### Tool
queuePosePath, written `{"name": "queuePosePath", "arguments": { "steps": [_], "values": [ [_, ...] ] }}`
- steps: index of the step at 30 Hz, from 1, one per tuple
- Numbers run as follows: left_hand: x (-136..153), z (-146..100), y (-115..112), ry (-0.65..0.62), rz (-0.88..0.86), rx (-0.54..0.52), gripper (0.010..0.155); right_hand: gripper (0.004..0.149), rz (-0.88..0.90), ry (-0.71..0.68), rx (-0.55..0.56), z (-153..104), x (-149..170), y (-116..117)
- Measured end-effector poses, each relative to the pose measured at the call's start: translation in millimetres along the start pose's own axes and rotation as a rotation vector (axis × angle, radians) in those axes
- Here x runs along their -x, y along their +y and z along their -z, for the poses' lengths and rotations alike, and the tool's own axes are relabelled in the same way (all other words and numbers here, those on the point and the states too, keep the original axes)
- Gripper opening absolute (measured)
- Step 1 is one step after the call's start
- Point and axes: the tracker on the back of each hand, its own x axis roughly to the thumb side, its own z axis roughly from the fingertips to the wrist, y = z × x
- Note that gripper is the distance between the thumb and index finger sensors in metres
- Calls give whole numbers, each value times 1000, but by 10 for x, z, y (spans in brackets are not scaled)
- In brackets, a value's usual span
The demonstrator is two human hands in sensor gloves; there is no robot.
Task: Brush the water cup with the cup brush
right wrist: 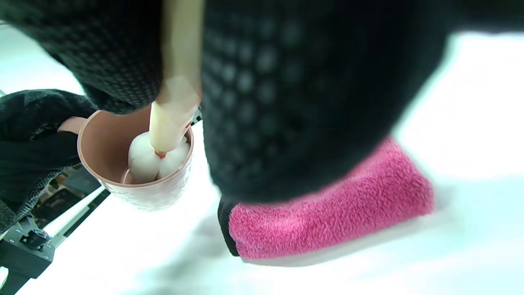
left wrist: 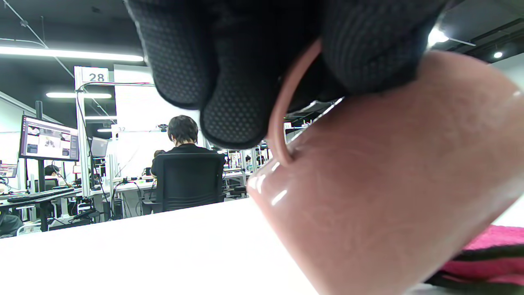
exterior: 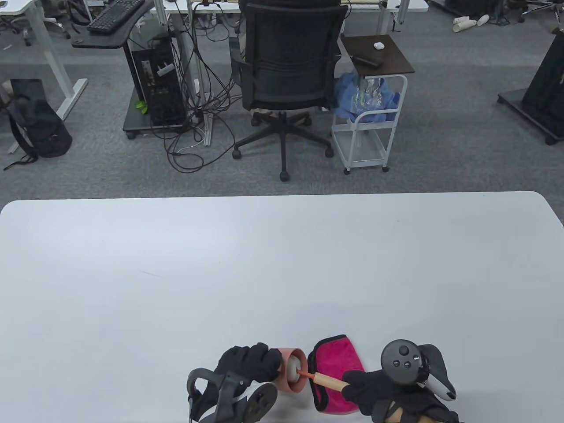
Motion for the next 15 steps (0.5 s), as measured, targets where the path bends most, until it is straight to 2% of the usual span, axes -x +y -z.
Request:
{"name": "queuePosePath", "arguments": {
  "steps": [9,15],
  "values": [
    [-10,-5,8,3,10,4,42,53,10,17,-82,15,-5,60],
    [-7,-8,15,7,13,-2,42,53,11,-16,-89,4,-43,74]
  ]
}}
